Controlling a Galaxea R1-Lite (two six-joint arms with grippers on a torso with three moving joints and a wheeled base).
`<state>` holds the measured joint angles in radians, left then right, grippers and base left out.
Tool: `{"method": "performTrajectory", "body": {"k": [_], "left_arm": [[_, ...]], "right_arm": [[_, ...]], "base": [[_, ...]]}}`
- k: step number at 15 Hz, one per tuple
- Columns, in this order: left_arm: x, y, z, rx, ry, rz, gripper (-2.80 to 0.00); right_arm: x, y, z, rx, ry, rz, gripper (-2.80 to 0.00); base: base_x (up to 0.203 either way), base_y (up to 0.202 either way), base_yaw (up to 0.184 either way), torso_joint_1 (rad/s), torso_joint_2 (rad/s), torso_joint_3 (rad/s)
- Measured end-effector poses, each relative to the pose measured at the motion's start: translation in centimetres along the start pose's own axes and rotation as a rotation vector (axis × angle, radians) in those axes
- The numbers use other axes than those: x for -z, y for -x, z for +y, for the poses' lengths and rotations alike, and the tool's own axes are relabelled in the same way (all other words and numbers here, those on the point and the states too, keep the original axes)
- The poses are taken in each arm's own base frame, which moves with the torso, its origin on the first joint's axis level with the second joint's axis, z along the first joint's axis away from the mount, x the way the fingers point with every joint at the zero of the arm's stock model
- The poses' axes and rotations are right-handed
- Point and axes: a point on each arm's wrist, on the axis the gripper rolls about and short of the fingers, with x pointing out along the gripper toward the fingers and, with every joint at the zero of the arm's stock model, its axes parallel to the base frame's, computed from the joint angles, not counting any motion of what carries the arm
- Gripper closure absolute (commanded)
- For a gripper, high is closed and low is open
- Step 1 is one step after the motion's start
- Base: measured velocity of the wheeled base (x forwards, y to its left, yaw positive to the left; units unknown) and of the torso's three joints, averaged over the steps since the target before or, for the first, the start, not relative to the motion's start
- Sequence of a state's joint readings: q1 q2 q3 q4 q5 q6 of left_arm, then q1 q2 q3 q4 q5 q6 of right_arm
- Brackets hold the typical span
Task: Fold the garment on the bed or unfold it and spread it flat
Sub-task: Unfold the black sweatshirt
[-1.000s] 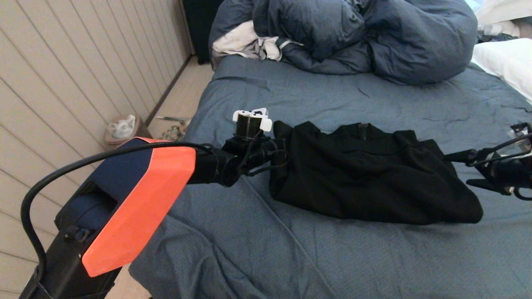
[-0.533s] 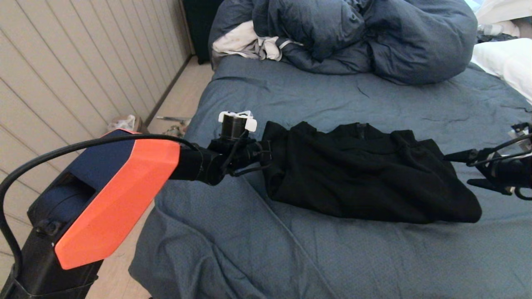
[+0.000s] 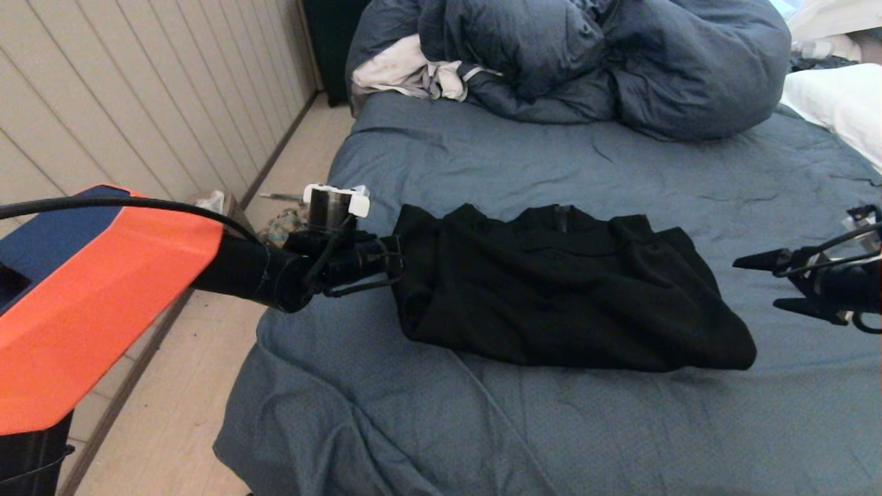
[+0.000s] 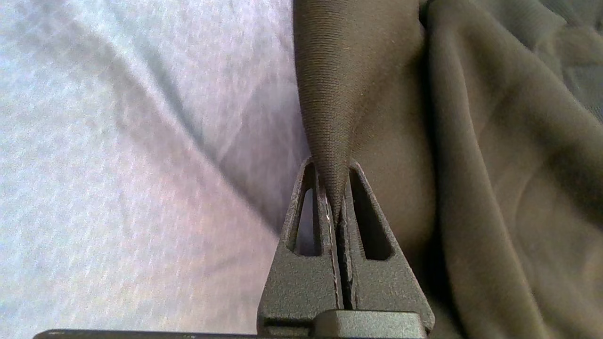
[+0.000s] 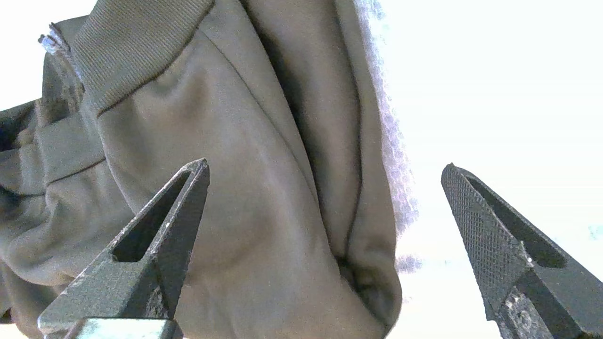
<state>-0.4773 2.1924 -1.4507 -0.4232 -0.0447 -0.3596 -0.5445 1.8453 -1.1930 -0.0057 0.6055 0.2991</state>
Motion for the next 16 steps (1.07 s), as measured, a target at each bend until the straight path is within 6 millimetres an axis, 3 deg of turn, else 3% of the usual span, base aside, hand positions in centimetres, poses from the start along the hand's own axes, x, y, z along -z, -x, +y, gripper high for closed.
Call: {"method": "performTrajectory", "body": {"k": [3,7,11,16], "left_arm": [[0.3,1.9,2.3,-0.026,0.013,0.001,0.00],[1.0,4.6,7.7,-0.068,0.055,-0.001,0.00],[2.1,6.8,11.7,-0.099,0.043,-0.038,0.00],[2.5,7.3,12.3,-0.114,-0.010,-0.026,0.00]], "right_arm": [[0.1,0.0,0.0,0.000,0.000,0.002,-2.80],[0.1,0.1,0.1,0.000,-0.001,0.002,-2.80],[0.2,0.0,0.1,-0.002,-0.002,0.006,-2.80],[0.5,-0.1,0.3,-0.007,0.010,0.016,-2.80]], "base": [[0.000,0.000,0.000,0.000,0.00,0.000],[0.000,0.000,0.000,0.000,0.00,0.000],[0.000,0.000,0.000,0.000,0.00,0.000],[0.000,0.000,0.000,0.000,0.00,0.000]]}}
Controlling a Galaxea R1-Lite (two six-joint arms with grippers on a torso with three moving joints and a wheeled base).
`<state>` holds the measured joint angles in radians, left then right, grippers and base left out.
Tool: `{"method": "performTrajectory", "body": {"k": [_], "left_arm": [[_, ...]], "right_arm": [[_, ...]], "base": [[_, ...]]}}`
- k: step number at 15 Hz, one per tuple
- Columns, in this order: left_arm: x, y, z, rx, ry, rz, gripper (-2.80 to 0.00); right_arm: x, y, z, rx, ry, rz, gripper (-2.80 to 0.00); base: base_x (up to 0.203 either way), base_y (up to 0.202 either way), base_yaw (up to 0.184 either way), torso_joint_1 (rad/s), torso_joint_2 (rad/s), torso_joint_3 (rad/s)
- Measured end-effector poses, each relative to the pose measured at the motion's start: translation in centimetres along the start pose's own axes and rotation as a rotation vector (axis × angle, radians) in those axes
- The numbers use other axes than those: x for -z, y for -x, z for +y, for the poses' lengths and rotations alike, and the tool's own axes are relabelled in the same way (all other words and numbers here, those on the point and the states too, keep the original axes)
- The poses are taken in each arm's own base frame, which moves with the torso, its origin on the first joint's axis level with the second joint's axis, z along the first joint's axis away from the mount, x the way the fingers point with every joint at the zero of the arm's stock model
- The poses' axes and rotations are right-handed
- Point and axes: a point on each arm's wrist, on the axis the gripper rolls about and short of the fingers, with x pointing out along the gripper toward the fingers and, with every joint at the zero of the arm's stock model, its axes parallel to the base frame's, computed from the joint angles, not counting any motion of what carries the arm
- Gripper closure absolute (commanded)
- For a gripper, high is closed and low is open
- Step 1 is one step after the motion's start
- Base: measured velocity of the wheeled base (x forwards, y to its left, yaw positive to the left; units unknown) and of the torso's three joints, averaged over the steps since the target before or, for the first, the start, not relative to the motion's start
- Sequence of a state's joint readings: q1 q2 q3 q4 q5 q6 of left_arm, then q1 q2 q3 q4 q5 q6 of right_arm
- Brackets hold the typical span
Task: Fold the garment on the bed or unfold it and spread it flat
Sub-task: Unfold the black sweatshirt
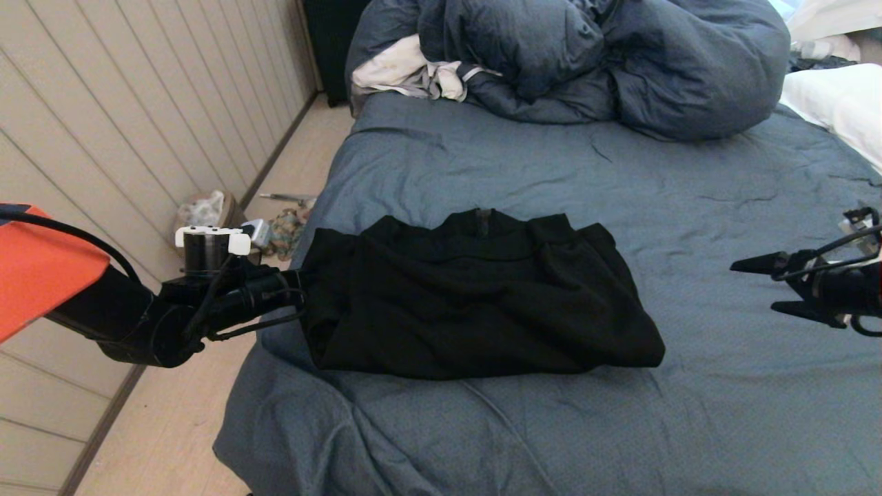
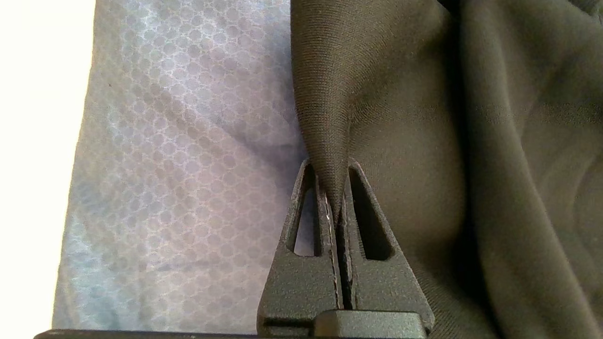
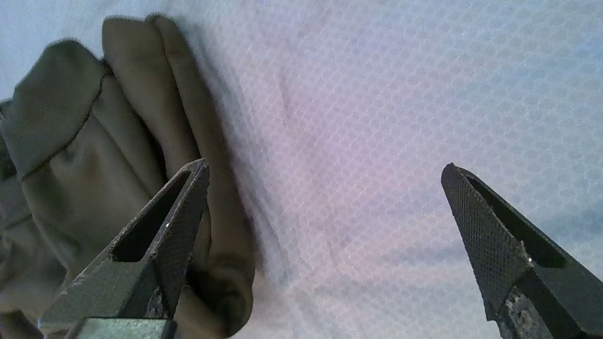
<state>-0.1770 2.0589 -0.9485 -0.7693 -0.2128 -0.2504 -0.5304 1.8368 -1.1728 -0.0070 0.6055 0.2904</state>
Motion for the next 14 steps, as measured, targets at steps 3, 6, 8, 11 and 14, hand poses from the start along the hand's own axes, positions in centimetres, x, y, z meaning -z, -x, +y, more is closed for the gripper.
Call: {"method": "performTrajectory", "body": {"k": [3,6,8,11,14], "left_arm": [[0.3,-0.3,0.2,-0.015,-0.004,0.005,-2.80],[0.2,-0.3,0.2,-0.014,-0.004,-0.003,-2.80],[-0.8,0.5,1.1,-0.029,0.006,-0.038,-2.80],[-3.4,2.9,2.2,-0.062,0.031,-0.116,-2.80],[-5.6,5.3,0.9,-0.052,0.069,-0.133,-2.80]], "right_arm": [[0.2,-0.1,0.2,-0.004,0.001,0.007,-2.80],[0.3,-0.1,0.2,-0.007,0.001,0.011,-2.80],[0.3,-0.1,0.3,-0.007,-0.001,0.011,-2.80],[0.8,0.0,1.2,-0.050,0.010,0.030,-2.80],[1.8,0.0,3.8,-0.112,0.047,0.061,-2.80]], "base": [[0.000,0.000,0.000,0.000,0.00,0.000],[0.000,0.000,0.000,0.000,0.00,0.000],[0.000,0.000,0.000,0.000,0.00,0.000],[0.000,0.000,0.000,0.000,0.00,0.000],[0.000,0.000,0.000,0.000,0.00,0.000]]}}
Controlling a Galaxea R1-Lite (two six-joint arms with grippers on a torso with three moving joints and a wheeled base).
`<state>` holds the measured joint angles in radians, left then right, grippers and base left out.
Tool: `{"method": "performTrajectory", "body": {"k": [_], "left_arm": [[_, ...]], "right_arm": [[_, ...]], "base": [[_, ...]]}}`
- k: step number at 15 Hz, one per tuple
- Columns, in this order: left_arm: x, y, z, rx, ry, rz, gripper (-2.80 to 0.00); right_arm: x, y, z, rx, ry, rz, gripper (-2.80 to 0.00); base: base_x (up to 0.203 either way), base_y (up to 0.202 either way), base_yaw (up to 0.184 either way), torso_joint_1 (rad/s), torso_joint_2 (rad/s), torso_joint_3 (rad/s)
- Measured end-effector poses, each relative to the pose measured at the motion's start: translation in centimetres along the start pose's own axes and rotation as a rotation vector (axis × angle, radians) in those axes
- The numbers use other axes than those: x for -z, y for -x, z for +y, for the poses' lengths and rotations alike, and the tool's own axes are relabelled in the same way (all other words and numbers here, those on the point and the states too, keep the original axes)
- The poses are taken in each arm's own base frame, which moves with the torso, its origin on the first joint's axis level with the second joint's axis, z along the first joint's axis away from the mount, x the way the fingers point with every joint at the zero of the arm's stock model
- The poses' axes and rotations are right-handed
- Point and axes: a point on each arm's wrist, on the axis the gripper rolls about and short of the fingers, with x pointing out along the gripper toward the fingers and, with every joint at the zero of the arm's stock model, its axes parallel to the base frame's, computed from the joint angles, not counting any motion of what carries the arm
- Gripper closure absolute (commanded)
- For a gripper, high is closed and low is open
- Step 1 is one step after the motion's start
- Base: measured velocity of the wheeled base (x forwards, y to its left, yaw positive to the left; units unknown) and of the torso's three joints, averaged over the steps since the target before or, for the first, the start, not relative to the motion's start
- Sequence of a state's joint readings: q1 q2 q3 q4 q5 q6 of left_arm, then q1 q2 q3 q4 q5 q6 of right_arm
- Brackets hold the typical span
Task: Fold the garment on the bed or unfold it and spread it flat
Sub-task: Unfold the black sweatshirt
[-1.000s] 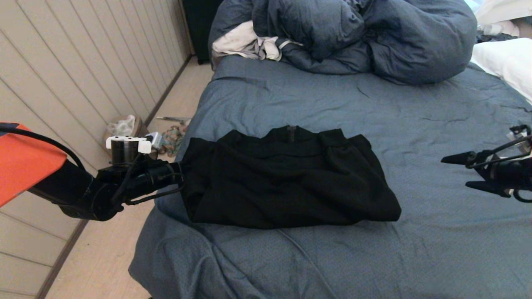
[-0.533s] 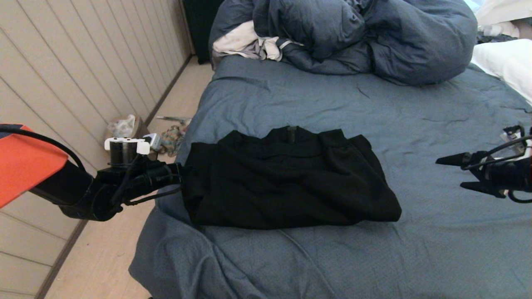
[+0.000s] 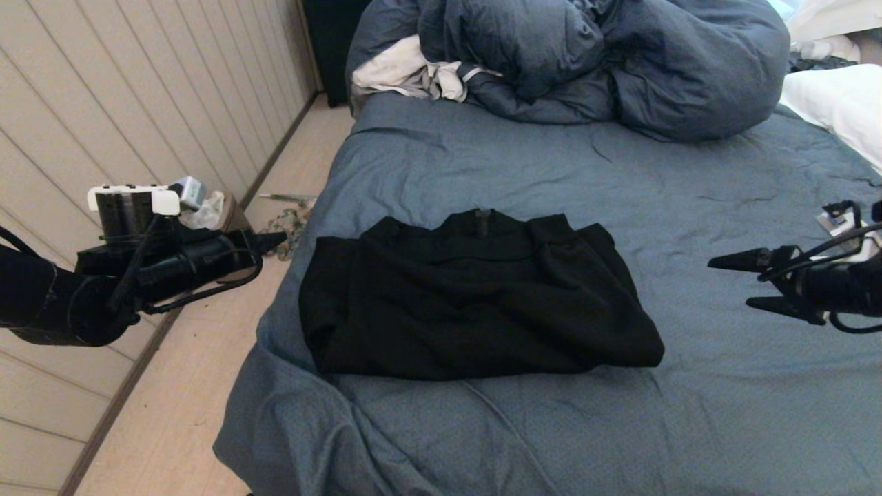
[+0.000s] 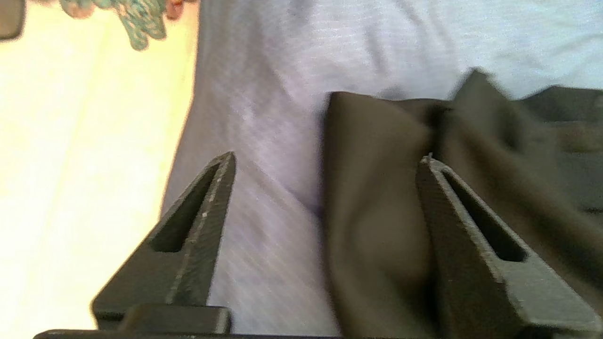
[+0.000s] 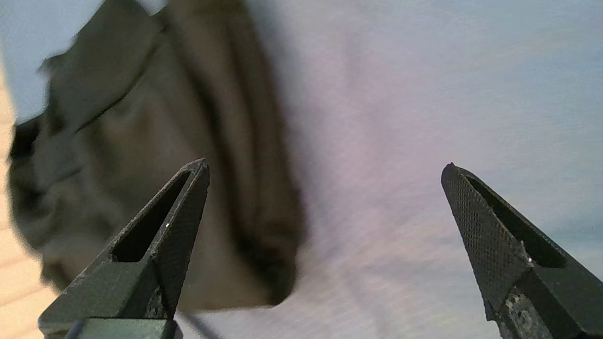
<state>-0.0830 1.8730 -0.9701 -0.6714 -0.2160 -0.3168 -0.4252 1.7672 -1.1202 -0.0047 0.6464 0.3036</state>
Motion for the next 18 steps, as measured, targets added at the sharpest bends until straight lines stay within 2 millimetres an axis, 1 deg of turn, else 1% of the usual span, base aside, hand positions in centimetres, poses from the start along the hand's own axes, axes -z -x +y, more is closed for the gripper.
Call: {"method": "performTrajectory", "body": {"k": [1,2,3,6,7,8,9,11,13,16,17,18], "left_arm": [[-0.5,0.3,-1.1,0.020,-0.003,0.006,-2.80],[-1.0,0.4,-2.2,0.042,-0.007,0.010,0.00],[-1.5,0.5,-3.2,0.062,-0.010,0.016,0.00],[-3.5,0.0,-6.6,0.125,-0.011,0.034,0.00],[-4.1,-0.7,-7.5,0.144,-0.011,0.032,0.00],[-4.4,-1.5,-8.1,0.157,-0.010,0.035,0.00],[-4.4,-2.6,-8.6,0.168,-0.009,0.039,0.00],[-4.0,-5.0,-8.8,0.174,0.000,0.048,0.00],[-3.5,-7.0,-8.7,0.149,0.007,0.046,0.00],[-2.6,-9.2,-8.4,0.108,0.005,0.040,0.00],[-2.1,-9.9,-8.1,0.095,0.005,0.046,-2.80],[-1.9,-10.4,-7.9,0.074,0.003,0.044,-2.80]], "right_arm": [[0.3,-0.5,1.3,-0.028,0.025,0.014,-2.80],[0.3,-0.9,2.5,-0.053,0.053,0.022,0.00],[0.3,-1.3,3.9,-0.071,0.084,0.025,0.00],[0.0,-3.4,9.9,-0.096,0.246,-0.012,0.00],[-0.3,-4.2,11.9,-0.106,0.290,-0.028,0.00],[-0.5,-5.1,13.4,-0.113,0.318,-0.033,0.00],[-0.4,-6.4,14.5,-0.109,0.337,-0.032,0.00],[-0.4,-9.4,15.8,-0.074,0.363,-0.038,0.00],[-0.8,-11.9,16.5,-0.041,0.376,-0.069,0.00],[-1.5,-15.0,16.6,-0.014,0.383,-0.100,0.00],[-1.5,-15.9,16.4,0.008,0.385,-0.113,-2.80],[-1.5,-16.7,16.2,0.031,0.389,-0.121,-2.80]], "base": [[0.000,0.000,0.000,0.000,0.00,0.000],[0.000,0.000,0.000,0.000,0.00,0.000],[0.000,0.000,0.000,0.000,0.00,0.000],[0.000,0.000,0.000,0.000,0.00,0.000],[0.000,0.000,0.000,0.000,0.00,0.000],[0.000,0.000,0.000,0.000,0.00,0.000],[0.000,0.000,0.000,0.000,0.00,0.000],[0.000,0.000,0.000,0.000,0.00,0.000],[0.000,0.000,0.000,0.000,0.00,0.000],[0.000,0.000,0.000,0.000,0.00,0.000],[0.000,0.000,0.000,0.000,0.00,0.000],[0.000,0.000,0.000,0.000,0.00,0.000]]}}
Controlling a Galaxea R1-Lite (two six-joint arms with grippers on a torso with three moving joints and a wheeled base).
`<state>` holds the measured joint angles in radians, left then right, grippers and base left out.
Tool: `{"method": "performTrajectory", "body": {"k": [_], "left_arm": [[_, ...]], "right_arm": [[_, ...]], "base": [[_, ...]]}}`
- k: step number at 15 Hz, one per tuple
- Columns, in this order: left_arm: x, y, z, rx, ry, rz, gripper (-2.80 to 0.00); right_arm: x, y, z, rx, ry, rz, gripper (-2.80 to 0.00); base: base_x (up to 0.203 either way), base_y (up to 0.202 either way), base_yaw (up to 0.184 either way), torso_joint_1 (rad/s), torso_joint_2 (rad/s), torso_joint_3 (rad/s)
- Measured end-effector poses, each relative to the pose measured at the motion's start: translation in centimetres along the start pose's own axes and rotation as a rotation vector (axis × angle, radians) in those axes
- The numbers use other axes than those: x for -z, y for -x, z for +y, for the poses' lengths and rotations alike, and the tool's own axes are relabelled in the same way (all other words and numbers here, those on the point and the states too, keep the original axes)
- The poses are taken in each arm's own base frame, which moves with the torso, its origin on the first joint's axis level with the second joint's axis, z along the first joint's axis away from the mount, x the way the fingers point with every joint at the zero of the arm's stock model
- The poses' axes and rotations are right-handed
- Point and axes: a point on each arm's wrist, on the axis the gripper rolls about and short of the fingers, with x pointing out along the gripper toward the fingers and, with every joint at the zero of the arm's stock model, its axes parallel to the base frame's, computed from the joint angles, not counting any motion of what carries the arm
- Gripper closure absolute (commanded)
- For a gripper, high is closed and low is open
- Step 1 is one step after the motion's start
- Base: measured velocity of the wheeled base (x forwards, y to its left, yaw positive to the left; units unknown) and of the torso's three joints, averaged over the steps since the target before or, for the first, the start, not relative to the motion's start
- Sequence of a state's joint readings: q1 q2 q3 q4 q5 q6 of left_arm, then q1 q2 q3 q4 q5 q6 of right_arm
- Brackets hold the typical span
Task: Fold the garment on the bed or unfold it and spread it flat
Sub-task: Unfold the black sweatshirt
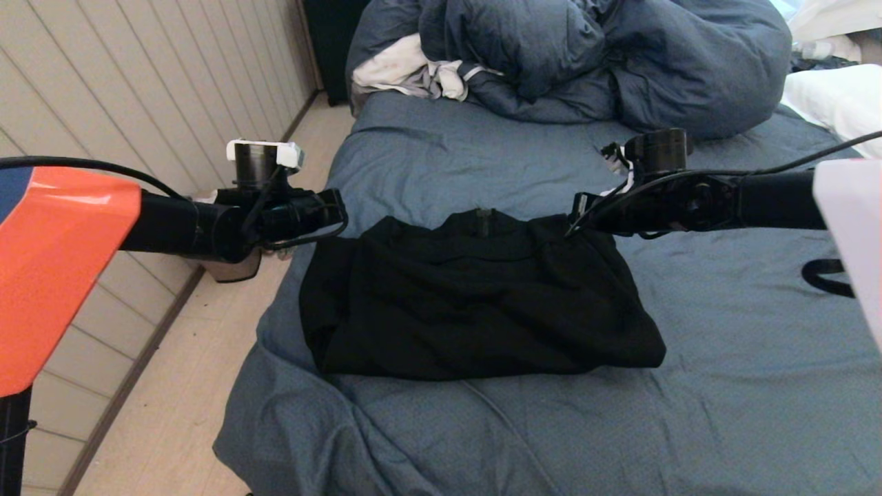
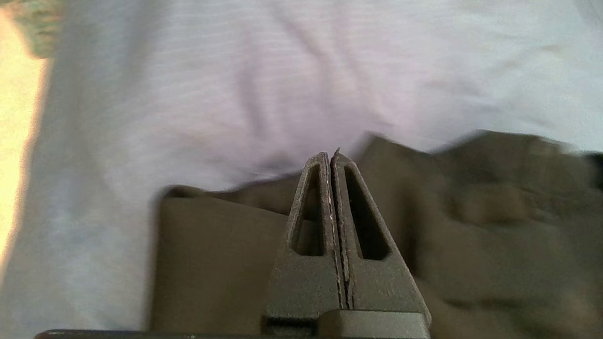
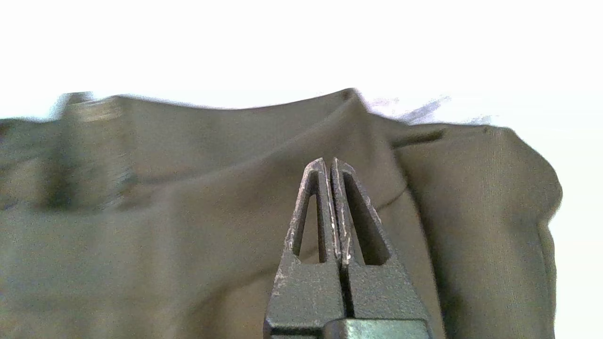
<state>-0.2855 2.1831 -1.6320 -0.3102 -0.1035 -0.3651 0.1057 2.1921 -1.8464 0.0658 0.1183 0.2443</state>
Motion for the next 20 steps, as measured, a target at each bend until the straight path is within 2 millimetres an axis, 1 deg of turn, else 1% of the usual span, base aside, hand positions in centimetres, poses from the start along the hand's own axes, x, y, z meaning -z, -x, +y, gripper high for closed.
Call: {"method": "performTrajectory", "body": {"k": [3,6,10,13,15,19,20], "left_arm": [[0.7,-0.9,-0.1,-0.009,-0.005,0.008,-2.80],[2.0,-1.5,-1.0,0.011,-0.010,0.036,-2.80],[5.2,-2.5,-3.4,0.043,-0.023,0.105,-2.80],[7.2,-2.9,-4.3,0.055,-0.032,0.152,-2.80],[7.5,-3.0,-4.4,0.056,-0.033,0.160,-2.80],[7.5,-3.0,-4.5,0.059,-0.036,0.157,-2.80],[7.5,-3.0,-4.5,0.058,-0.034,0.161,0.00]], "right_arm": [[0.8,-2.0,-0.2,0.030,0.032,0.004,-2.80],[1.4,-2.9,0.0,0.025,0.045,0.014,-2.80],[1.7,-3.6,0.0,0.023,0.046,-0.002,-2.80],[2.0,-3.8,0.2,0.019,0.046,0.005,-2.80],[2.2,-3.9,0.4,0.015,0.048,0.011,-2.80],[2.2,-3.9,0.5,0.013,0.048,0.013,-2.80],[2.2,-3.9,0.5,0.013,0.049,0.012,-2.80]], "base": [[0.000,0.000,0.000,0.000,0.00,0.000],[0.000,0.000,0.000,0.000,0.00,0.000],[0.000,0.000,0.000,0.000,0.00,0.000],[0.000,0.000,0.000,0.000,0.00,0.000],[0.000,0.000,0.000,0.000,0.00,0.000],[0.000,0.000,0.000,0.000,0.00,0.000],[0.000,0.000,0.000,0.000,0.00,0.000]]}}
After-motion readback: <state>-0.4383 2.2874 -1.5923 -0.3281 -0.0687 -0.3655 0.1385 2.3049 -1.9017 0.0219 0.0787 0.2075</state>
